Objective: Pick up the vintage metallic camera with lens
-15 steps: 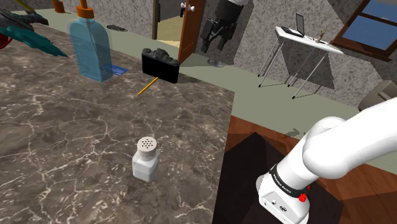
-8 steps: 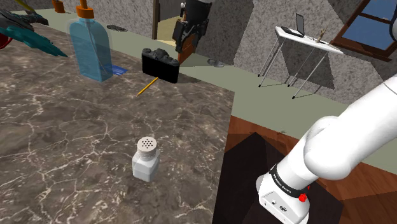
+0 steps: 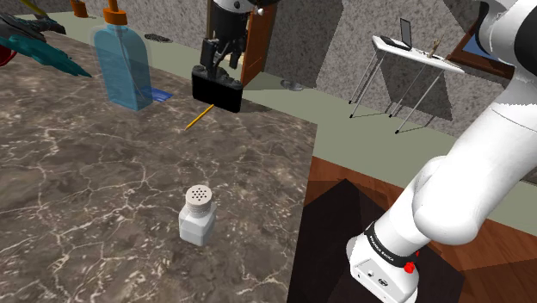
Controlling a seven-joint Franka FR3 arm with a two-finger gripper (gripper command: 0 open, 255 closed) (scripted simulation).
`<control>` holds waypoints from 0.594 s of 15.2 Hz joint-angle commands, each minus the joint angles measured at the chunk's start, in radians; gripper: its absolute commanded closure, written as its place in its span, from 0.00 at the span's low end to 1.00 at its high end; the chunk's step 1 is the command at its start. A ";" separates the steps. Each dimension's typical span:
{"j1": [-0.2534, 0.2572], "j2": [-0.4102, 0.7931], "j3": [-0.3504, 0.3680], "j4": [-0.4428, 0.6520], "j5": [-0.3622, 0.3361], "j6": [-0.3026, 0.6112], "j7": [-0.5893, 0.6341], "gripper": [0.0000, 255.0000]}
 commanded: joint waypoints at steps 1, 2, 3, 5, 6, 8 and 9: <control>0.002 -0.001 0.002 -0.026 -0.003 0.025 0.006 0.00; 0.002 0.000 0.002 -0.038 -0.004 0.038 0.008 0.00; 0.002 0.002 0.002 -0.050 -0.005 0.051 0.010 0.00; 0.002 0.004 0.002 -0.068 -0.007 0.071 0.014 0.00; 0.002 0.004 0.002 -0.068 -0.008 0.071 0.014 0.00; 0.002 0.005 0.002 -0.068 -0.008 0.071 0.014 1.00; 0.002 0.006 0.002 -0.067 -0.008 0.072 0.014 1.00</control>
